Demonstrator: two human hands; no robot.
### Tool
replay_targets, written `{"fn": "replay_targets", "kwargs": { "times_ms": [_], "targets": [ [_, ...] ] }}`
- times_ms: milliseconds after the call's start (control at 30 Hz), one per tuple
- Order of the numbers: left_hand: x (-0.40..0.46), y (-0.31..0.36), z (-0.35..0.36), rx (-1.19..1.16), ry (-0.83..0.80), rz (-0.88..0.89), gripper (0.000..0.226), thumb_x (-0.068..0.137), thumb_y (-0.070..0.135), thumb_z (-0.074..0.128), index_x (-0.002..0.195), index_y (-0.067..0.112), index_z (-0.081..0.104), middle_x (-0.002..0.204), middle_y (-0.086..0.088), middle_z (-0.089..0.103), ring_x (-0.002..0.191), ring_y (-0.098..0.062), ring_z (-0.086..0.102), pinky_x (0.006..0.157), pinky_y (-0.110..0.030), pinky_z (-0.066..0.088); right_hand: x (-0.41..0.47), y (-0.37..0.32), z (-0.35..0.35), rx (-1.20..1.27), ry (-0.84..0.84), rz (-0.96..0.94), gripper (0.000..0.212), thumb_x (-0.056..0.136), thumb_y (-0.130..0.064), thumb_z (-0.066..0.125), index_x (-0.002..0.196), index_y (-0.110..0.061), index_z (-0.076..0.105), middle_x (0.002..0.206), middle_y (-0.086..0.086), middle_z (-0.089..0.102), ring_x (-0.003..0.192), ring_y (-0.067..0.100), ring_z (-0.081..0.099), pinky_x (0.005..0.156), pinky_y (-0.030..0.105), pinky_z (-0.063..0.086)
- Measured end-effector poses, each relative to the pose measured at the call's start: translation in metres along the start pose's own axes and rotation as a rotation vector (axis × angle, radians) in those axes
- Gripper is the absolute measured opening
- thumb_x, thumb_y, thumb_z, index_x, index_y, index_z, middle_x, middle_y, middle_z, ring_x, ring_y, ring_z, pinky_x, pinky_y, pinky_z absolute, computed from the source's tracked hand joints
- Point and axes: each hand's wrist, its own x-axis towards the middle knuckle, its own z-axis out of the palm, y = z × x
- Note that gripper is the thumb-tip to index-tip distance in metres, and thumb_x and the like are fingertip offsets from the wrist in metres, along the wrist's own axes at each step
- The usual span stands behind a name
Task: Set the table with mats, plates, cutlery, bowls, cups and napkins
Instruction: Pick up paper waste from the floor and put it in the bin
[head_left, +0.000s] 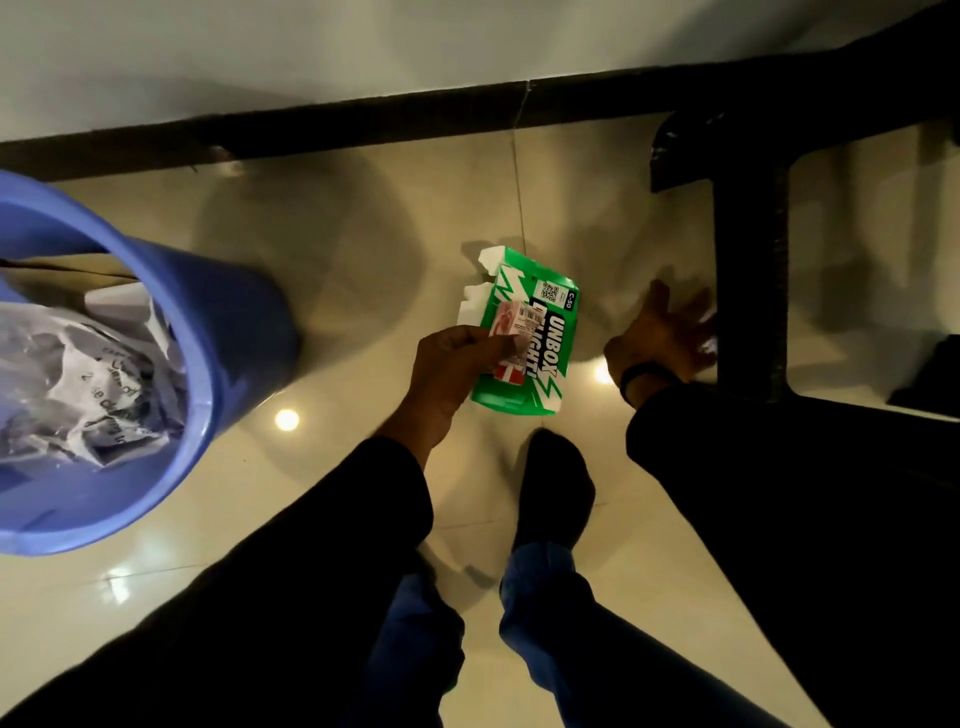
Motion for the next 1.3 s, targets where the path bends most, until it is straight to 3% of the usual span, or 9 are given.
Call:
{"fn": "replay_targets", "kwargs": {
  "times_ms": [100,300,433,567,700,833,933,1133,1300],
  "targets": [
    [0.007,0.006,-0.006,-0.012,0.000,0.005,0.012,0.077,0.008,0.083,0.084,0.011,0.074,0.073,0.001,0.076,0.063,-0.011,0.072,0.054,-0.020,0.053,0.018,-0.001,-0.001,-0.006,-0.052,0.107,0.067,0.092,-0.027,0.063,0.149,-0.018,0.030,0.157,0.025,0.013,0.142,0.049,0.018,0.109,0.057,0.030],
    [0.013,0.013,-0.008,-0.023,0.008,0.014,0.013,0.077,0.011,0.084,0.082,0.013,0.073,0.076,0.001,0.077,0.066,-0.013,0.073,0.057,-0.022,0.054,0.020,-0.010,0.002,-0.144,0.048,-0.025,0.044,0.088,-0.017,0.066,0.129,-0.013,0.048,0.151,0.029,0.030,0.137,0.051,0.030,0.110,0.055,0.030],
    [0.006,0.016,-0.015,-0.026,-0.008,0.036,0.013,0.077,0.011,0.084,0.084,0.012,0.073,0.076,0.001,0.077,0.066,-0.011,0.073,0.055,-0.019,0.052,0.005,-0.025,-0.006,0.020,0.173,-0.114,0.047,0.079,-0.002,0.061,0.125,-0.010,0.052,0.144,0.027,0.033,0.125,0.048,0.040,0.098,0.049,0.043],
    [0.006,0.013,-0.026,-0.001,0.017,0.035,0.013,0.077,0.012,0.085,0.084,0.014,0.074,0.078,0.001,0.077,0.068,-0.012,0.073,0.057,-0.020,0.053,0.004,-0.034,-0.011,0.004,0.126,0.042,0.080,0.076,-0.029,0.073,0.146,-0.023,0.035,0.159,0.021,0.013,0.144,0.047,0.015,0.109,0.064,0.025],
    [0.010,0.008,-0.034,-0.019,0.007,0.037,0.013,0.077,0.011,0.084,0.085,0.015,0.074,0.078,0.001,0.077,0.069,-0.012,0.074,0.058,-0.020,0.054,0.019,-0.025,0.003,0.294,-0.110,0.222,0.066,0.090,-0.025,0.060,0.148,-0.018,0.032,0.153,0.023,0.023,0.130,0.048,0.041,0.110,0.052,0.037],
    [0.011,0.004,-0.033,0.004,-0.001,0.025,0.016,0.077,0.014,0.085,0.091,0.015,0.076,0.086,-0.001,0.079,0.076,-0.015,0.075,0.066,-0.025,0.056,0.000,-0.033,0.011,0.298,-0.047,-0.041,0.038,0.092,-0.018,0.061,0.129,-0.016,0.053,0.133,0.020,0.048,0.113,0.041,0.056,0.098,0.038,0.045],
    [0.002,0.005,-0.031,0.034,-0.006,0.042,0.010,0.080,0.017,0.082,0.087,0.016,0.075,0.082,0.002,0.078,0.073,-0.011,0.074,0.065,-0.025,0.053,-0.024,-0.052,0.008,0.568,-0.071,-0.136,0.030,0.082,-0.025,0.071,0.111,-0.021,0.063,0.109,0.010,0.067,0.099,0.032,0.065,0.089,0.043,0.056],
    [-0.061,0.025,-0.041,-0.075,0.023,0.146,0.007,0.084,0.019,0.075,0.083,0.016,0.068,0.078,0.001,0.075,0.069,-0.012,0.071,0.061,-0.024,0.052,-0.084,-0.070,-0.040,1.194,-0.204,0.102,0.040,0.047,-0.052,0.077,0.072,-0.021,0.074,0.074,0.001,0.075,0.074,0.026,0.074,0.072,0.049,0.062],
    [-0.151,0.040,-0.053,-0.129,0.183,0.258,0.037,0.060,0.036,0.078,0.085,0.010,0.068,0.085,-0.017,0.075,0.075,-0.027,0.069,0.071,-0.040,0.057,-0.185,-0.097,-0.107,1.412,-0.248,0.129,0.022,0.077,-0.027,0.079,0.064,-0.013,0.069,0.061,0.001,0.069,0.057,0.019,0.065,0.063,0.034,0.057]
  ]
}}
